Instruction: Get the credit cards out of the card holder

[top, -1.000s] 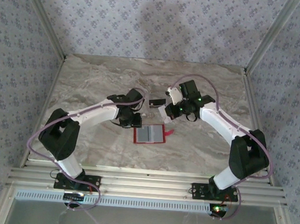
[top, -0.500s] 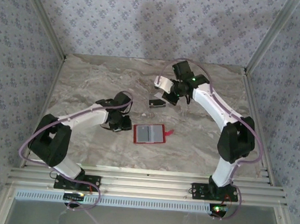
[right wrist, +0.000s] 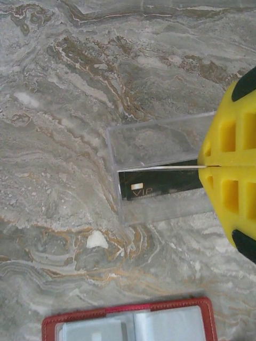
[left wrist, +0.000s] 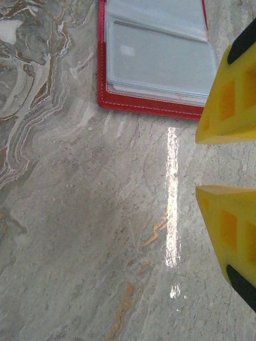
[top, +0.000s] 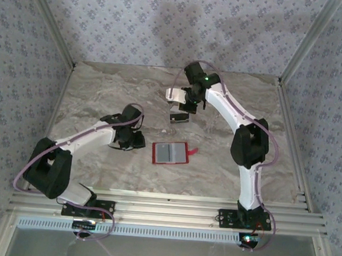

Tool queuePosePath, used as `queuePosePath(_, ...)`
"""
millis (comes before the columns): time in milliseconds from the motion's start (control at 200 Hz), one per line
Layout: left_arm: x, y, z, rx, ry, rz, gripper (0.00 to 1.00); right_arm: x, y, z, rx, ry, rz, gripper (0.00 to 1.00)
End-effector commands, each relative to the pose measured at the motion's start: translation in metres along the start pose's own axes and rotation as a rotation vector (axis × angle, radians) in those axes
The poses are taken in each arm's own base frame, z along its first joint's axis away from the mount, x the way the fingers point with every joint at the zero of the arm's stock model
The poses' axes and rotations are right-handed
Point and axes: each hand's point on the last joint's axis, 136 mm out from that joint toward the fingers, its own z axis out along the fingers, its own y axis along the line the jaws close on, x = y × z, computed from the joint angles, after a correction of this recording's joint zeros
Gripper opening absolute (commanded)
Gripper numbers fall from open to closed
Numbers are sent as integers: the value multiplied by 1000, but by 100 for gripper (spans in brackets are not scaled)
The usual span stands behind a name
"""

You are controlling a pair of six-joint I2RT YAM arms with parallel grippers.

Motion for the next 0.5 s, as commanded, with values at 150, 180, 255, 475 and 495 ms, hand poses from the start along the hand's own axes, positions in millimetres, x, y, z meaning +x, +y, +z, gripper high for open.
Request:
queuePosePath(150,5,10,-5,-17,3,-30,28,1,-3,12,-29,60,-153,0)
queuePosePath(180,5,9,-5,-16,2,-31,28,0,-5,13,-27,60,-161,0)
queuePosePath(255,6,11,-6,-19,-1,-33,28,-1,-7,17,-22,59,-174,0)
queuePosePath(475,7,15,-9,-26,-4,-43,28,4,-13,30,-24,85,-190,0)
queuePosePath(495,8,15,-9,-26,-4,-45,28,5,-13,32,-26,87,-190,0)
